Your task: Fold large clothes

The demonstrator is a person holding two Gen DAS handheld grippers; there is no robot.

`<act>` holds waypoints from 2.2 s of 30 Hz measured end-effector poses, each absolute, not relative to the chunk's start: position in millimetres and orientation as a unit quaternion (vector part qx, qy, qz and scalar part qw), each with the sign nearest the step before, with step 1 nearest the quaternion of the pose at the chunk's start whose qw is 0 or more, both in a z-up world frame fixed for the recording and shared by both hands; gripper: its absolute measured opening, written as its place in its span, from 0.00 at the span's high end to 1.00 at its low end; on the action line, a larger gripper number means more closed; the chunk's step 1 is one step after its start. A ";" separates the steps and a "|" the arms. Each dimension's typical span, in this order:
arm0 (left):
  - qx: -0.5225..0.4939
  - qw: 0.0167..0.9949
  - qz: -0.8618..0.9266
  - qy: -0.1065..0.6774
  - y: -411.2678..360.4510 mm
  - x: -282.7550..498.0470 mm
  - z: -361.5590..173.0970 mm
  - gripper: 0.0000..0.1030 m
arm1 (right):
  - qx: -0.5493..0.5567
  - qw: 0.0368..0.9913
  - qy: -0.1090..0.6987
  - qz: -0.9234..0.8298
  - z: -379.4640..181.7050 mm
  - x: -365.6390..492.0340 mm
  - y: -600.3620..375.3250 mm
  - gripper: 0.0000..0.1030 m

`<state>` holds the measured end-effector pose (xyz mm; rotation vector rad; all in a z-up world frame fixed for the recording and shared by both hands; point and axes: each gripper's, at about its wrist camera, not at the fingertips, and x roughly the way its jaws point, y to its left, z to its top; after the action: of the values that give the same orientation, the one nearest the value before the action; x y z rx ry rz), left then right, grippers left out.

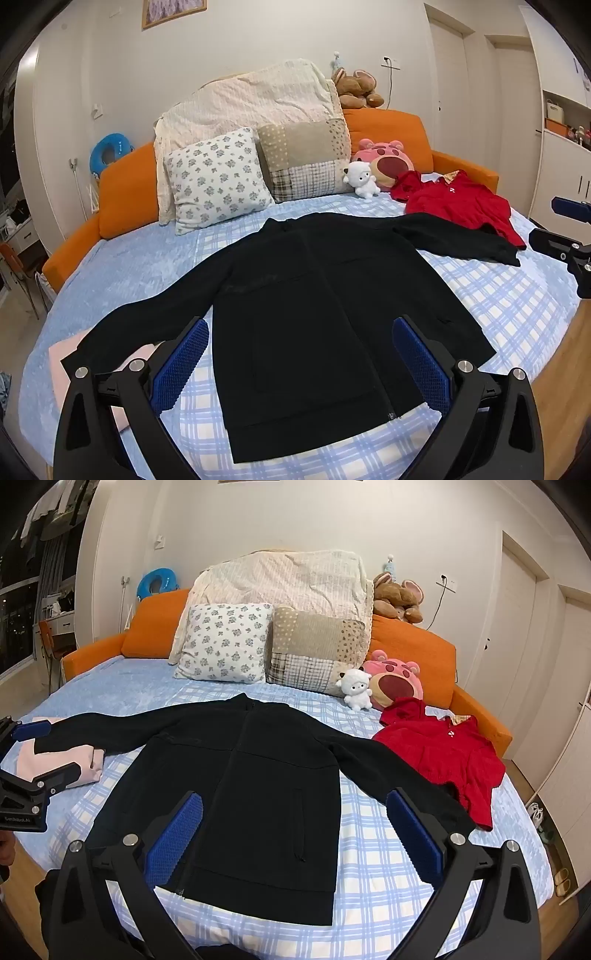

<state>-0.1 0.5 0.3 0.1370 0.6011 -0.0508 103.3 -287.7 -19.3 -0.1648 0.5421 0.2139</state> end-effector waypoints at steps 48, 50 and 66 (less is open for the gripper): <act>0.062 0.954 -0.026 0.292 1.6 -1.0 8.2 0.02 | -0.090 0.955 0.264 0.102 -18.5 103.4 -282.6 0.04; 0.065 0.954 -0.027 0.291 -0.2 -1.2 7.7 0.02 | -0.090 0.955 0.264 0.101 -18.6 103.5 -282.8 0.04; 0.066 0.953 -0.027 0.295 0.2 -4.1 3.1 0.02 | -0.089 0.955 0.264 0.099 -17.9 102.6 -285.3 0.04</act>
<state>-4.1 0.2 3.1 0.1343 0.5992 -0.0544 102.6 -285.3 -17.9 -0.1806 0.5368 0.2020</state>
